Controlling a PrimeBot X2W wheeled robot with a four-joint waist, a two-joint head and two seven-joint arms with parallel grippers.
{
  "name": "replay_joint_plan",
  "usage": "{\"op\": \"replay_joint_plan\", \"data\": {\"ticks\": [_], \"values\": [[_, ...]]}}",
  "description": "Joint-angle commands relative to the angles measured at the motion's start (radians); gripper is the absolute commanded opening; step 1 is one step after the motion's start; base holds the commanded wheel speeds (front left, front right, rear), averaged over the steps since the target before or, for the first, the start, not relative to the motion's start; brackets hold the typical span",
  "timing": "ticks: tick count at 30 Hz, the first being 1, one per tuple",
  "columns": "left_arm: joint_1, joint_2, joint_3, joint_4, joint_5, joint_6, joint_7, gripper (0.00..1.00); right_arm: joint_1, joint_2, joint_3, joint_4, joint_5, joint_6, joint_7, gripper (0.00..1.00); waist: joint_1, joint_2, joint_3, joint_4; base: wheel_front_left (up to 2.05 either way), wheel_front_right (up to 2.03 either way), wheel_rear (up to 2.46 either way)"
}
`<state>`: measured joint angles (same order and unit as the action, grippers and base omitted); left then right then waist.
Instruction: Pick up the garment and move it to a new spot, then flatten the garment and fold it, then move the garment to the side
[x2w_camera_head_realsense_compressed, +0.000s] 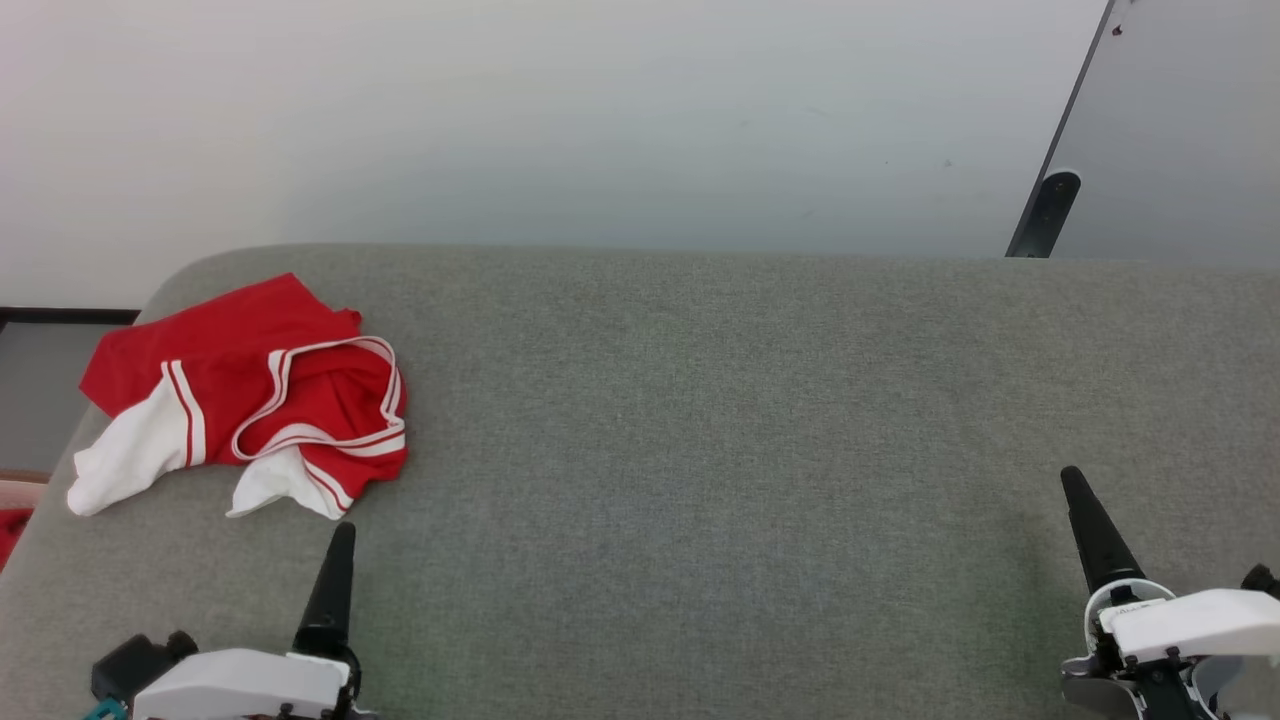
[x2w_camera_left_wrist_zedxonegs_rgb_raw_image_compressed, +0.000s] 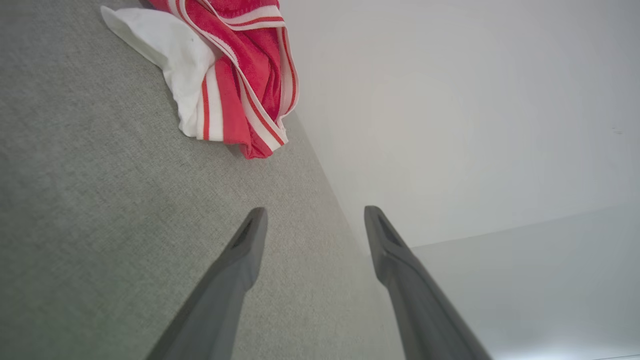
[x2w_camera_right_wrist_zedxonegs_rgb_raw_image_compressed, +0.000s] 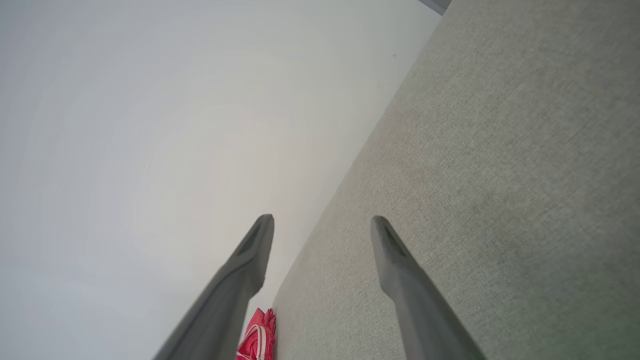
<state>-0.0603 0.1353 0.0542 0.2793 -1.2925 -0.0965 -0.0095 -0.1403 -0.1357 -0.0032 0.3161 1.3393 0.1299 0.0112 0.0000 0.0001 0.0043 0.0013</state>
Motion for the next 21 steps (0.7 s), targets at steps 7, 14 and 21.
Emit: {"op": "replay_joint_plan", "data": {"ticks": [7, 14, 21], "values": [[-0.023, 0.028, -0.012, -0.035, 0.190, 0.025, -0.031, 1.00, -0.063, -0.048, 0.060, 0.021, -0.137, 0.001, -0.038, 1.00, 0.0000, -0.0001, 0.000, 0.001, 0.00, 0.00, 0.00], [-0.014, 0.049, -0.024, -0.061, 0.357, 0.042, -0.056, 1.00, -0.097, -0.072, 0.101, 0.057, -0.261, 0.001, -0.059, 1.00, 0.0000, -0.0001, 0.001, 0.000, 0.00, 0.00, 0.00], [-0.012, 0.067, -0.043, -0.062, 0.490, 0.055, -0.079, 1.00, -0.125, -0.091, 0.122, 0.084, -0.389, 0.001, -0.078, 1.00, 0.0000, -0.0001, 0.001, 0.000, 0.00, 0.00, 0.00]]}}
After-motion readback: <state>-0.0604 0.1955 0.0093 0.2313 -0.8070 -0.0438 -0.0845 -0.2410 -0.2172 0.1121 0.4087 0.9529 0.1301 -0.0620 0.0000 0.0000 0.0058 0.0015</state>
